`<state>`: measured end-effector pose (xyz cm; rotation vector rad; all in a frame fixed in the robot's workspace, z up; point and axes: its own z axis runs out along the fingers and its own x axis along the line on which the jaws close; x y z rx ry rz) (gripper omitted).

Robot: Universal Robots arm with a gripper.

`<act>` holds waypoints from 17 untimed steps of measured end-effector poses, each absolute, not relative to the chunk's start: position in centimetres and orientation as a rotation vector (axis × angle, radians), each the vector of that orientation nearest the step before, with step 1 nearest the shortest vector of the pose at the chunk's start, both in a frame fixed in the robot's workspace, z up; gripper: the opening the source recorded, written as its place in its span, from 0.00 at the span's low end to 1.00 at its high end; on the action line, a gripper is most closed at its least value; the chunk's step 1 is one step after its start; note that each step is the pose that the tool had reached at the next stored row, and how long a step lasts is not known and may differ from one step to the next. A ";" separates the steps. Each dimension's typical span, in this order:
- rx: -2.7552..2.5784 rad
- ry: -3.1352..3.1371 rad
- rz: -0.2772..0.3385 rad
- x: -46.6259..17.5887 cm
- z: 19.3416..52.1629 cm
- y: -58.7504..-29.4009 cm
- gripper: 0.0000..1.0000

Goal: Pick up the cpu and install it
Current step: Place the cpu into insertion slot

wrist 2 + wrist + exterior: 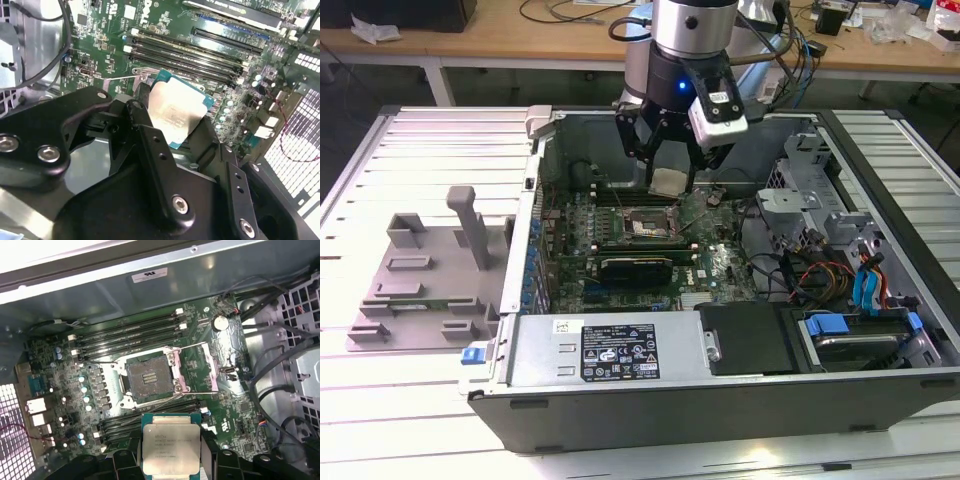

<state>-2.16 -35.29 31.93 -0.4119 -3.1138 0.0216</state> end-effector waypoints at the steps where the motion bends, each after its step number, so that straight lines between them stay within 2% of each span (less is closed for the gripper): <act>1: -0.436 -3.110 0.022 -2.2 31.9 -35.3 0.55; 17: -0.689 -3.063 0.025 -2.2 31.9 -35.3 0.55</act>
